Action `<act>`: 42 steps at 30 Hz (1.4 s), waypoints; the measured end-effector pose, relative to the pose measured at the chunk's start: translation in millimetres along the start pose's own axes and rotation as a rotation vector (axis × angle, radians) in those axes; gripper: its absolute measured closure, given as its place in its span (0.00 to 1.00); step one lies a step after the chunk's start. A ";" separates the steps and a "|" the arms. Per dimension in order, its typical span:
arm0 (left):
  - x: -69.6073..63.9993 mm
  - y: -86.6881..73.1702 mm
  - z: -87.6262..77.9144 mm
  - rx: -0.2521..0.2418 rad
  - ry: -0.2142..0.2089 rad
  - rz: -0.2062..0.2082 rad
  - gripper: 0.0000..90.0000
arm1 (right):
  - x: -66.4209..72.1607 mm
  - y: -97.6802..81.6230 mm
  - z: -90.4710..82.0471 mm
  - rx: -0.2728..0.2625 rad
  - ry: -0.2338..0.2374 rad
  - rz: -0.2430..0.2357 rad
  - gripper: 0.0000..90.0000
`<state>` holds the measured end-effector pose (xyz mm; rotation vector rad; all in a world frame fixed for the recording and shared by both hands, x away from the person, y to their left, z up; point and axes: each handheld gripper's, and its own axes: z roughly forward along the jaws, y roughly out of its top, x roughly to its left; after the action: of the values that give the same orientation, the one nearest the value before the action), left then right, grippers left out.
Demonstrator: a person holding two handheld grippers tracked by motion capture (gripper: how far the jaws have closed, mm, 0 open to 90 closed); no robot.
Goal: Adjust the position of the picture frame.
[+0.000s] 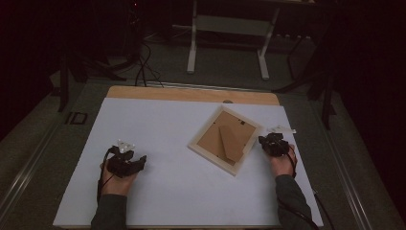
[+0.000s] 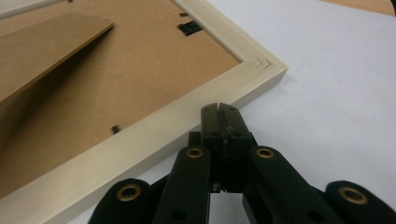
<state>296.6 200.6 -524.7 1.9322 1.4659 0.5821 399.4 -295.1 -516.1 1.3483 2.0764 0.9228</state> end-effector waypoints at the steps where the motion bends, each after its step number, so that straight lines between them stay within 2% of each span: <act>1: -0.7 0.3 0.0 0.003 0.002 0.005 0.52 | -1.4 0.6 1.5 0.000 0.001 0.002 1.00; 11: -3.1 1.3 0.9 0.004 -0.001 0.025 0.52 | -9.4 11.9 17.9 -0.007 -0.008 0.019 1.00; 15: -2.8 1.7 1.5 0.002 0.004 0.030 0.52 | -15.2 15.7 22.9 -0.039 -0.006 0.058 1.00; 19: -3.9 2.1 1.9 0.005 0.012 0.029 0.52 | -21.1 18.9 29.5 -0.041 -0.033 0.095 1.00; 22: -4.5 2.2 2.2 0.005 0.010 0.036 0.53 | -25.7 21.0 33.9 -0.048 -0.032 0.134 1.00; 25: -5.0 2.3 2.1 0.002 0.008 0.040 0.53 | -29.4 21.7 37.7 -0.049 -0.041 0.152 1.00; 26: -5.4 2.2 1.6 -0.002 0.012 0.045 0.53 | -30.8 22.2 38.7 -0.051 -0.044 0.162 1.00; 29: -6.6 1.3 1.3 -0.011 0.044 0.100 0.52 | -34.9 24.1 41.7 -0.055 -0.057 0.184 1.00; 33: -9.2 0.8 2.9 -0.014 0.062 0.124 0.54 | -40.2 27.1 44.2 -0.041 -0.075 0.189 1.00; 35: -10.8 0.9 1.5 -0.031 0.092 0.131 0.56 | -42.1 28.1 46.5 -0.026 -0.083 0.185 1.00; 37: -12.0 0.8 -0.8 -0.053 0.111 0.139 0.57 | -44.7 28.4 48.5 -0.016 -0.085 0.206 1.00; 39: -12.7 0.1 -2.2 -0.068 0.117 0.161 0.58 | -45.9 28.9 50.3 -0.003 -0.092 0.205 1.00; 42: -13.8 -0.6 -1.7 -0.066 0.100 0.162 0.60 | -48.3 29.5 53.1 0.009 -0.099 0.201 1.00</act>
<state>291.2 187.8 -523.6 2.0071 1.3397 0.8010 473.1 -316.9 -526.2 1.5963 1.8990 0.9084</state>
